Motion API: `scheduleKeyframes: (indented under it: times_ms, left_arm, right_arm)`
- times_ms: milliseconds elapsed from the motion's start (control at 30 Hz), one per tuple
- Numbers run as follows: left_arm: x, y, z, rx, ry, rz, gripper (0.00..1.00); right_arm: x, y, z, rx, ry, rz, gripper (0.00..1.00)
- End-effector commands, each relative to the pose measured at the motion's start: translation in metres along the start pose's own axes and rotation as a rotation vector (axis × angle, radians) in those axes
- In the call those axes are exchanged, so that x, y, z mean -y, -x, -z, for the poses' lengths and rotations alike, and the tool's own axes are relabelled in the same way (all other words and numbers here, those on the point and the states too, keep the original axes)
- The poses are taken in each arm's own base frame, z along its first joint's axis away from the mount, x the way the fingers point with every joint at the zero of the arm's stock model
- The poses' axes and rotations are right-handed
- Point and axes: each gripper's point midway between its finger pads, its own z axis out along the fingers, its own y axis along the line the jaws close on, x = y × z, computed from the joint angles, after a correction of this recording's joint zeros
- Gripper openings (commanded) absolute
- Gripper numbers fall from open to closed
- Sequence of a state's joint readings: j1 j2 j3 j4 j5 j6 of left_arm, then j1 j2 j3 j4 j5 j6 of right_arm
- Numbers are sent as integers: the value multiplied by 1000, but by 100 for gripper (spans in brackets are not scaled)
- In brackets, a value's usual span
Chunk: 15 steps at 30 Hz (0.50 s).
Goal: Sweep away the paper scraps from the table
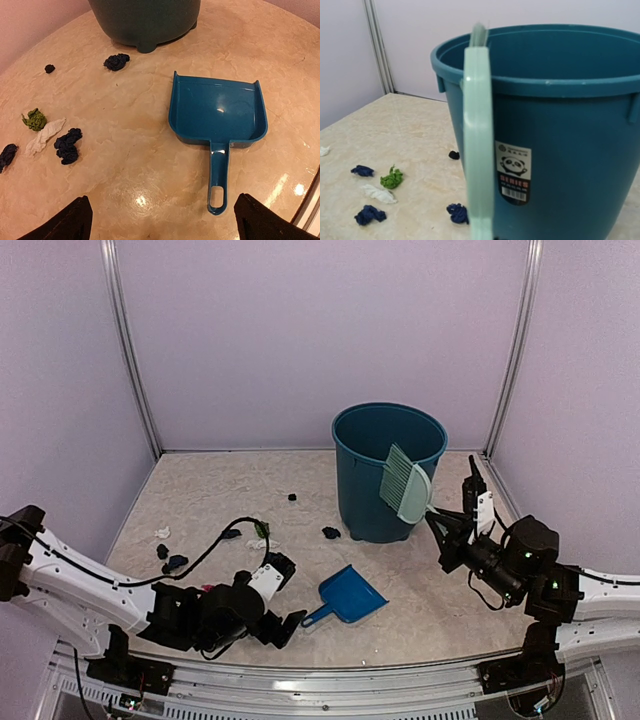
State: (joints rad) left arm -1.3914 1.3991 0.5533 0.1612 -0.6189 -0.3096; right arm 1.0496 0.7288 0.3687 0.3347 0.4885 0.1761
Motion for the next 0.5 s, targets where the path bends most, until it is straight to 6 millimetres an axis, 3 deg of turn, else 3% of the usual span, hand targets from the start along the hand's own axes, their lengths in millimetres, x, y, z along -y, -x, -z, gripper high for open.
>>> scheduleKeyframes:
  times_ms: [0, 267, 467]
  left_arm:
    - [4, 8, 5, 58, -36, 71, 98]
    - [39, -13, 4, 47, -201, 88, 86]
    - [54, -24, -17, 25, -202, 60, 85]
  right_arm:
    - [3, 11, -3, 41, -4, -14, 0]
    - [0, 8, -3, 33, 29, -24, 0]
    - [-3, 6, -1, 39, 54, -37, 0]
